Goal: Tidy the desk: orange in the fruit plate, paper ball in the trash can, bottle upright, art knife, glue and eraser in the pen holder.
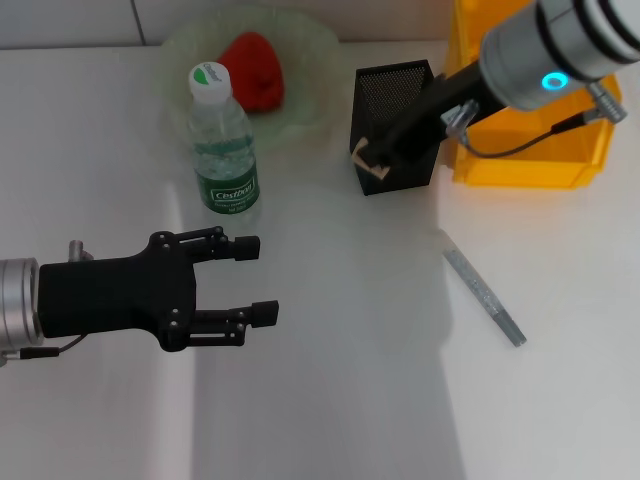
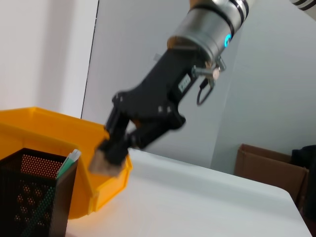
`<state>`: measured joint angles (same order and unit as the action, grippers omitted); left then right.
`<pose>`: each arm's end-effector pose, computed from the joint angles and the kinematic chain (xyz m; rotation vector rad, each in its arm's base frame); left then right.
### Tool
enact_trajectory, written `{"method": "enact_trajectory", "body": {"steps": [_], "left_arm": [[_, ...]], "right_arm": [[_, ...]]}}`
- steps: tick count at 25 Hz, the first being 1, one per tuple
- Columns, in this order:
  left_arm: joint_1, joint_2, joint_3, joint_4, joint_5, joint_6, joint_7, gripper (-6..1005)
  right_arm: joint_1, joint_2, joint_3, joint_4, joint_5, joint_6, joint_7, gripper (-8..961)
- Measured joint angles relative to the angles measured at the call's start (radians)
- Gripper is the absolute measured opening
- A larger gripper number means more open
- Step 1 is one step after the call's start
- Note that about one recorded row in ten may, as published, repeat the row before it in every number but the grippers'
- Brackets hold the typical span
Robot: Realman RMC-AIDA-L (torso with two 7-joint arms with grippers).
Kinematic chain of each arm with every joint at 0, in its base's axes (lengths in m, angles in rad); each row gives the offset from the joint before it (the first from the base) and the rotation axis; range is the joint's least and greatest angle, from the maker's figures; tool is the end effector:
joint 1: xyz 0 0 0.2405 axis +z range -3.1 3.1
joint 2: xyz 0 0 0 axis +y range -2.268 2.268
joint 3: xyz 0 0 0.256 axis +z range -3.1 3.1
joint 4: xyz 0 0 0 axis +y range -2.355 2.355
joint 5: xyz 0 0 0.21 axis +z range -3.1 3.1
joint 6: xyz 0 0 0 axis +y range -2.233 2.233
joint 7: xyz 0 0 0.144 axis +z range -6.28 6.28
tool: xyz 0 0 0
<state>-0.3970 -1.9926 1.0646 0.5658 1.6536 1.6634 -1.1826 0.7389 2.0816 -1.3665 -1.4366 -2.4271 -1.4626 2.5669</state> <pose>-0.2717 0.2795 -0.0067 -2.8689 -0.4322 -0.8655 0.0851 0.3802 0.0051 -2.6840 0.6505 -0.1168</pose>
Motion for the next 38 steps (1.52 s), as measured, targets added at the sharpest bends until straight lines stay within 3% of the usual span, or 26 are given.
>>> {"method": "enact_trajectory", "body": {"steps": [4,5,7,8,15,20,22,27,28,29,30,31,33,38], "left_arm": [[-0.002,-0.002,0.0,0.002,0.0,0.001,0.0,799],[-0.004,-0.003,0.0,0.002,0.001,0.002,0.0,799],[-0.006,-0.004,0.0,0.0,0.003,0.002,0.0,799],[-0.008,-0.005,0.0,-0.003,0.004,0.002,0.0,799],[-0.011,-0.006,0.0,0.002,0.0,0.005,-0.002,800],[-0.011,-0.006,0.0,0.002,0.0,0.006,-0.004,799],[-0.011,-0.006,0.0,0.002,0.0,0.006,-0.004,799],[-0.009,-0.005,0.0,0.001,0.0,0.006,-0.004,800],[-0.008,-0.005,0.0,0.001,0.0,0.006,-0.004,800],[-0.008,-0.005,0.0,0.002,0.0,0.006,-0.005,800],[-0.008,-0.005,0.0,0.002,0.0,0.006,-0.005,800],[-0.008,-0.005,0.0,0.002,0.0,0.006,-0.005,800],[-0.008,-0.004,0.0,0.002,0.0,0.007,-0.005,800],[-0.011,-0.005,0.0,0.003,-0.001,0.009,-0.001,799]], "right_arm": [[-0.022,0.0,0.11,-0.069,0.0,0.006,0.007,123],[-0.017,-0.002,0.177,-0.04,-0.002,0.027,-0.002,123],[-0.012,-0.002,0.202,-0.012,-0.002,0.046,-0.014,124],[0.0,-0.003,0.232,0.061,0.0,0.092,-0.041,125],[0.058,-0.003,0.235,0.243,-0.002,0.191,-0.075,127],[0.062,-0.004,0.23,0.25,-0.002,0.2,-0.077,129],[0.059,-0.005,0.231,0.242,-0.002,0.198,-0.077,212],[0.033,-0.005,0.239,0.117,-0.002,0.092,-0.065,415],[0.029,-0.008,0.242,0.035,-0.021,-0.024,-0.041,455],[0.029,-0.008,0.242,0.035,-0.021,-0.024,-0.041,494],[0.036,-0.011,0.24,-0.038,-0.074,-0.15,-0.005,534],[0.036,-0.011,0.24,-0.038,-0.074,-0.15,-0.005,533],[0.044,-0.003,0.22,-0.125,-0.178,-0.309,0.045,532],[-0.002,0.002,0.094,-0.091,-0.22,-0.35,0.111,521]]}}
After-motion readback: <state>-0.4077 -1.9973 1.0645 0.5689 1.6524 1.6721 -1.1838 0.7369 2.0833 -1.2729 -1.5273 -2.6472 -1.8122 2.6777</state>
